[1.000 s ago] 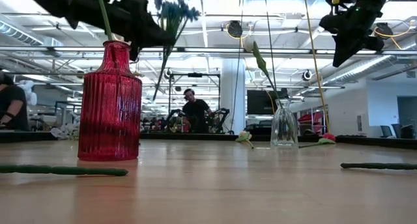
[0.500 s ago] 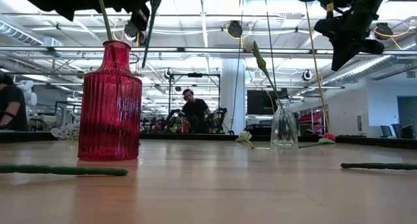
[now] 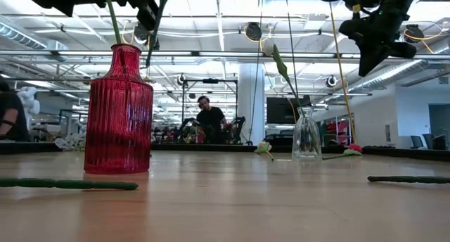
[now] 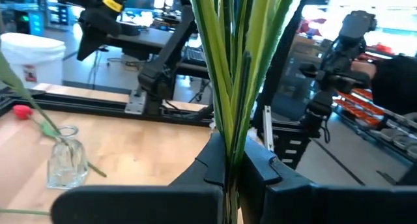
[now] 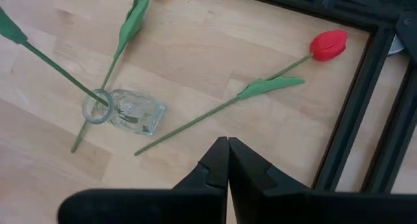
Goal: Sort flowers into vase by color
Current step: Put the top blue flowers into the red vase
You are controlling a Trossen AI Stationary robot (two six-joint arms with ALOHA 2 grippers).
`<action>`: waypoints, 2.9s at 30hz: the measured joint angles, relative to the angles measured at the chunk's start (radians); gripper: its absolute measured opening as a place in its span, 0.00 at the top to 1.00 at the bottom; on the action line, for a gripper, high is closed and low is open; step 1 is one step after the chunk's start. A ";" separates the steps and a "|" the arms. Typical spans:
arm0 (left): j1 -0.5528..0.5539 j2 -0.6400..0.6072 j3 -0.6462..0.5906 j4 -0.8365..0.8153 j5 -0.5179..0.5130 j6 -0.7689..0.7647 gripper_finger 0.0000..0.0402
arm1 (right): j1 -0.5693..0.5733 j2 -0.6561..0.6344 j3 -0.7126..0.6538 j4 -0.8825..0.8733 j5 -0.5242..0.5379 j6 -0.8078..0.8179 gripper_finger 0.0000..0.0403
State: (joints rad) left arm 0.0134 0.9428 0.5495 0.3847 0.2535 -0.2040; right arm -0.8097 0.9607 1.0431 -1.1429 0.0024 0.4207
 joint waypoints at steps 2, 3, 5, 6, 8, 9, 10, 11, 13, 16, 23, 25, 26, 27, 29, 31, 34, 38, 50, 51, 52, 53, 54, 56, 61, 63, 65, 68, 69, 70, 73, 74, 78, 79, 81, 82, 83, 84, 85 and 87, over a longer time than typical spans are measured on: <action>-0.022 0.000 0.000 0.000 -0.025 -0.002 0.96 | 0.000 0.000 0.000 0.001 0.028 -0.045 1.00; -0.033 0.000 0.000 0.000 -0.029 -0.014 0.96 | 0.000 0.000 0.000 0.001 0.042 -0.068 1.00; -0.052 0.000 0.000 0.000 -0.039 -0.034 0.96 | 0.000 0.000 0.000 0.003 0.049 -0.095 1.00; -0.062 0.000 0.000 0.000 -0.047 -0.045 0.96 | 0.000 0.000 0.000 0.003 0.049 -0.096 1.00; -0.078 0.000 0.000 0.000 -0.064 -0.052 0.96 | 0.000 0.000 0.000 0.003 0.049 -0.092 1.00; -0.087 0.000 0.000 0.000 -0.075 -0.052 0.96 | 0.000 0.000 0.000 0.006 0.049 -0.091 1.00; -0.094 0.000 0.000 0.000 -0.085 -0.053 0.96 | 0.000 0.000 0.000 0.011 0.049 -0.091 1.00; -0.102 0.000 0.000 0.000 -0.091 -0.053 0.96 | 0.000 0.000 0.000 0.019 0.049 -0.092 1.00; -0.118 0.000 0.000 0.000 -0.102 -0.053 0.96 | 0.000 0.000 0.000 0.019 0.049 -0.092 1.00; -0.136 0.000 0.000 0.000 -0.111 -0.053 0.96 | 0.000 0.000 0.000 0.019 0.049 -0.092 1.00; -0.170 0.000 0.000 -0.005 -0.114 -0.038 0.96 | 0.000 0.000 0.000 0.019 0.049 -0.092 1.00; -0.179 0.000 0.001 -0.005 -0.114 -0.013 0.96 | 0.000 0.000 0.000 0.019 0.049 -0.092 1.00; -0.185 0.000 0.001 -0.006 -0.113 -0.004 0.96 | 0.000 0.000 0.000 0.019 0.049 -0.092 1.00; -0.192 0.001 0.002 -0.011 -0.113 0.000 0.96 | 0.000 0.000 0.000 0.019 0.049 -0.092 1.00; -0.202 0.007 0.002 -0.031 -0.107 0.006 0.96 | 0.000 0.000 0.000 0.019 0.049 -0.092 1.00; -0.210 0.008 0.002 -0.056 -0.091 0.021 0.96 | 0.000 0.000 0.000 0.019 0.049 -0.092 1.00; -0.219 0.006 0.002 -0.075 -0.086 0.053 0.96 | 0.000 0.000 0.000 0.019 0.049 -0.092 1.00; -0.226 0.007 0.002 -0.095 -0.085 0.105 0.96 | 0.000 0.000 0.000 0.019 0.049 -0.092 1.00; -0.226 0.007 0.002 -0.225 -0.130 0.208 0.97 | 0.000 0.000 0.000 0.019 0.049 -0.092 1.00; -0.226 0.007 0.002 -0.239 -0.132 0.215 0.97 | 0.000 0.000 0.000 0.019 0.049 -0.092 1.00; -0.225 0.007 0.002 -0.252 -0.133 0.219 0.97 | 0.000 0.000 0.000 0.019 0.049 -0.092 1.00; -0.225 0.007 0.001 -0.262 -0.135 0.220 0.97 | 0.000 0.000 0.000 0.019 0.049 -0.092 1.00; -0.222 0.007 0.001 -0.271 -0.139 0.221 0.97 | 0.000 0.000 0.000 0.019 0.049 -0.092 1.00; -0.213 0.007 -0.023 -0.244 -0.149 0.219 0.97 | 0.000 0.000 0.000 0.019 0.049 -0.092 1.00; -0.190 0.007 -0.143 -0.079 -0.154 0.163 0.97 | 0.000 0.000 0.000 0.019 0.049 -0.092 1.00; -0.183 0.007 -0.173 -0.047 -0.155 0.148 0.97 | 0.000 0.000 0.000 0.019 0.049 -0.092 1.00; -0.179 0.007 -0.193 -0.028 -0.162 0.129 0.97 | 0.000 0.000 0.000 0.019 0.049 -0.092 1.00; -0.177 0.007 -0.200 -0.043 -0.182 0.084 0.95 | 0.000 0.000 0.000 0.019 0.049 -0.092 1.00; -0.177 0.007 -0.200 -0.055 -0.185 0.066 0.93 | 0.000 0.000 0.000 0.018 0.049 -0.092 1.00; -0.177 0.007 -0.201 -0.063 -0.186 0.055 0.91 | 0.000 0.000 0.000 0.019 0.049 -0.092 1.00; -0.177 0.007 -0.201 -0.063 -0.186 0.044 0.85 | 0.000 0.000 0.000 0.019 0.049 -0.092 1.00; -0.177 0.007 -0.201 -0.062 -0.186 0.029 0.83 | 0.000 0.000 0.000 0.019 0.049 -0.092 1.00; -0.177 0.007 -0.201 -0.065 -0.184 0.002 0.76 | 0.000 0.000 0.000 0.018 0.049 -0.092 1.00; -0.177 0.007 -0.201 -0.069 -0.184 0.002 0.74 | 0.000 0.000 0.000 0.018 0.049 -0.092 1.00; -0.177 0.007 -0.185 -0.122 -0.184 0.001 0.70 | 0.000 0.000 0.000 0.018 0.049 -0.092 1.00; -0.177 0.007 -0.173 -0.160 -0.183 0.002 0.68 | 0.000 0.000 0.000 0.018 0.049 -0.092 1.00; -0.177 0.007 -0.161 -0.194 -0.183 0.003 0.65 | 0.000 0.000 0.000 0.018 0.049 -0.092 1.00; -0.177 0.007 -0.147 -0.235 -0.183 0.004 0.63 | 0.000 0.000 0.000 0.018 0.049 -0.092 1.00; -0.177 0.007 -0.134 -0.276 -0.181 0.006 0.61 | 0.000 0.000 0.000 0.018 0.049 -0.092 1.00; -0.177 0.005 -0.108 -0.349 -0.179 0.007 0.58 | 0.000 0.000 0.000 0.019 0.049 -0.092 1.00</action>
State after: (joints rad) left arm -0.1638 0.9476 0.4411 0.0360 0.0745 -0.1967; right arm -0.8100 0.9604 1.0431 -1.1244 0.0509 0.3283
